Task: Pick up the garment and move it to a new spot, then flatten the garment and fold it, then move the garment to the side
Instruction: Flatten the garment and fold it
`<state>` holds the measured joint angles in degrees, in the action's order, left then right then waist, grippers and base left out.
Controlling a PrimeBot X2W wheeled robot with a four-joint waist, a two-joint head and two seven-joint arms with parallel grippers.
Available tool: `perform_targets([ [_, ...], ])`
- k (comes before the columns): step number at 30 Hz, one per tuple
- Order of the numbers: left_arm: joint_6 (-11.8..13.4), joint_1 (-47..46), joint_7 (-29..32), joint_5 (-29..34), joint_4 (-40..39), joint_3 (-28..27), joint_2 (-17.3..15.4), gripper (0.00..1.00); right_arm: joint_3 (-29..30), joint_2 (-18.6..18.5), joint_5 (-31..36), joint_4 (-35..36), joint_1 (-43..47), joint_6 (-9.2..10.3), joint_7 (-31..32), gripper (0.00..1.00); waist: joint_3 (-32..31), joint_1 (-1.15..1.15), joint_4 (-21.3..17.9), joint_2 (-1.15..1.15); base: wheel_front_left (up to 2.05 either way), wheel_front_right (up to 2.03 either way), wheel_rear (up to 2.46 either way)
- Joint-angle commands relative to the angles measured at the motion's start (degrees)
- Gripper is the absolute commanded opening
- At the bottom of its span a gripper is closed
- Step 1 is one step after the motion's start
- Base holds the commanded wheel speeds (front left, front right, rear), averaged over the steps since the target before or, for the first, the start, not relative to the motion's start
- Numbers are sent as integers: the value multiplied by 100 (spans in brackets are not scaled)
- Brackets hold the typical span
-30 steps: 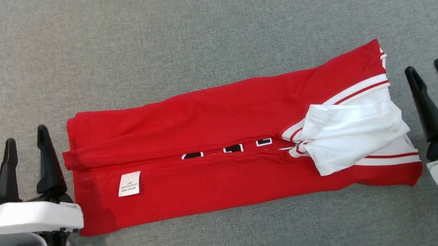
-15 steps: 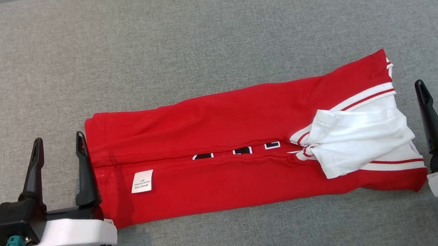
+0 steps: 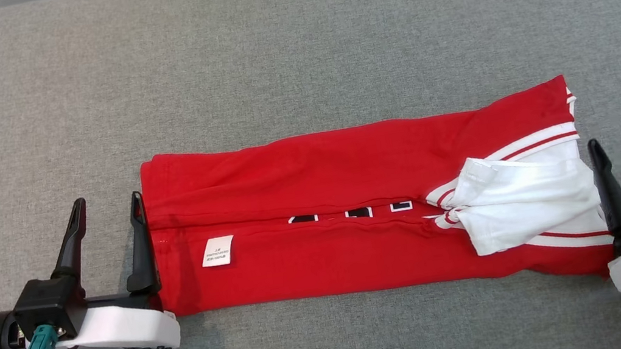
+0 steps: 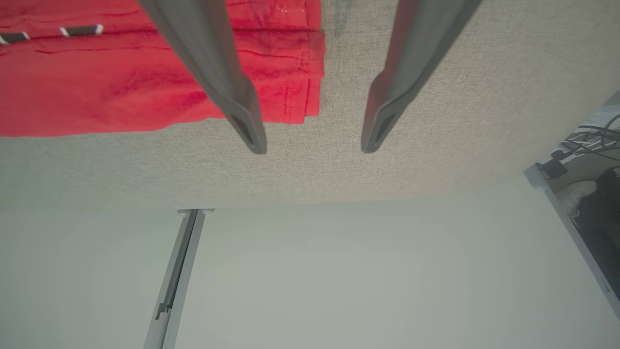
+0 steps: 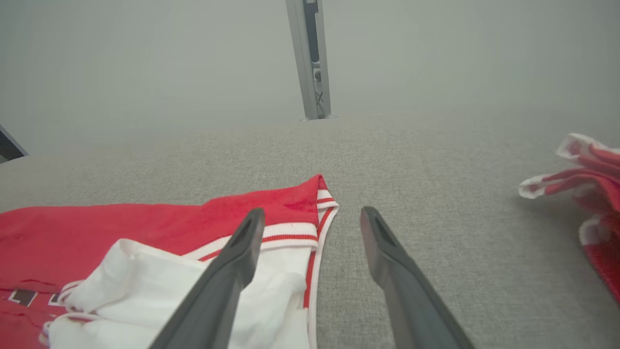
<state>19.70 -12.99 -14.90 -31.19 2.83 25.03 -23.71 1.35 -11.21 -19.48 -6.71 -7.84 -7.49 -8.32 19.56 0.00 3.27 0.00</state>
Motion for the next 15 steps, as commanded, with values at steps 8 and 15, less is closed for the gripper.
perform_targets([
  [8,-99,-203,-24,51,135,0,61,100,-278,89,-82,-689,38,1,100,100,83,0,69,0,0,0,0],
  [15,-195,-287,-24,81,247,11,147,100,-670,216,-256,-1364,-7,-1,127,100,132,0,97,0,0,0,0],
])
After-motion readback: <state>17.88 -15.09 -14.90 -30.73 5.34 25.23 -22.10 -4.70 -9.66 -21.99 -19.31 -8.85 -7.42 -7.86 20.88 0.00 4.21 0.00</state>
